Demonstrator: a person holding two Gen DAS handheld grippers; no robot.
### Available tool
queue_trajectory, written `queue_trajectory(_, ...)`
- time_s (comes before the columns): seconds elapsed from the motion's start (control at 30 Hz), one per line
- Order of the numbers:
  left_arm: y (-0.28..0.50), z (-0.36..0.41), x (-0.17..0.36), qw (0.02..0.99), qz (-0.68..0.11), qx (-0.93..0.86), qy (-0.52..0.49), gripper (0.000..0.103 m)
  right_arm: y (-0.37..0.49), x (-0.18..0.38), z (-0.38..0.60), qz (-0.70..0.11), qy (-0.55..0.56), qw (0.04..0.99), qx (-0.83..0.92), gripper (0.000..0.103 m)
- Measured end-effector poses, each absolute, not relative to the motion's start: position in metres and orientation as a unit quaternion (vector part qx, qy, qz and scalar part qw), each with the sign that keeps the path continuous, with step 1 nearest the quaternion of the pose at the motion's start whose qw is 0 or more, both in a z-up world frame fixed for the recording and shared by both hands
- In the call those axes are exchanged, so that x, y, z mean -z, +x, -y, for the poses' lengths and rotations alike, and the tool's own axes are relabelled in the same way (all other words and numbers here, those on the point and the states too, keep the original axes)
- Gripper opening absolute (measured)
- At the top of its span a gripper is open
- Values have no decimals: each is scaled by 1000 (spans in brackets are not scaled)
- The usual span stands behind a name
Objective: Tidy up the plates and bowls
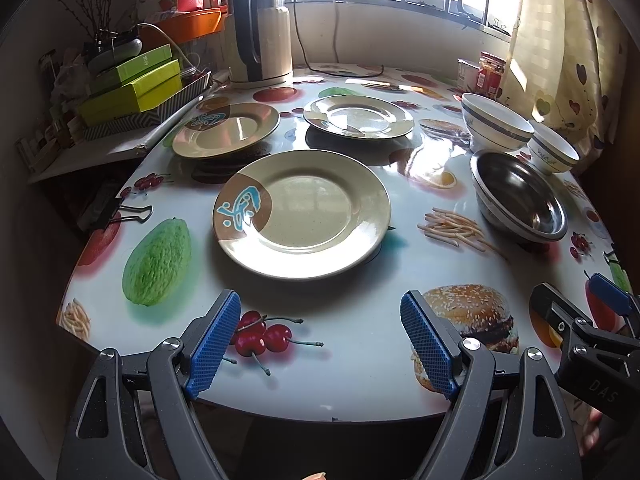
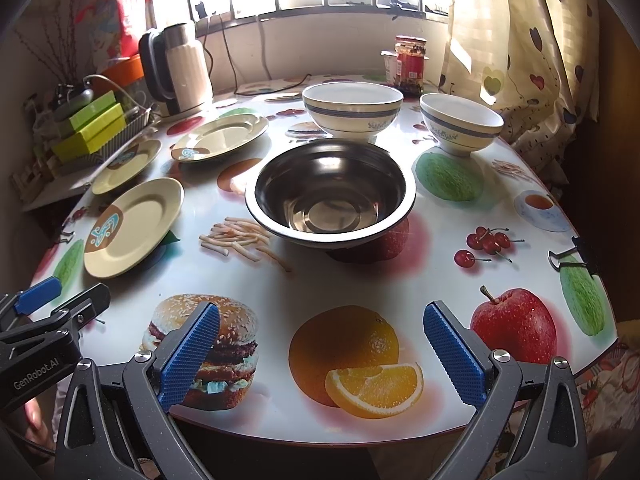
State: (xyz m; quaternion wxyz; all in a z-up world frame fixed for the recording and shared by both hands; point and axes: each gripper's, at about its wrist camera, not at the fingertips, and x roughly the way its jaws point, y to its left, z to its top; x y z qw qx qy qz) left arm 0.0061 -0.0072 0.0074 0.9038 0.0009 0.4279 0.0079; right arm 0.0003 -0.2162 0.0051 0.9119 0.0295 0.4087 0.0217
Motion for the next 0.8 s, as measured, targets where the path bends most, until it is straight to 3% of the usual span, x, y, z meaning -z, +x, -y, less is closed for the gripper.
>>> queue_trajectory(0.8,8,11,-7,903,-429,-3,1,83,2,-6,219,-407,31,912,-21,103)
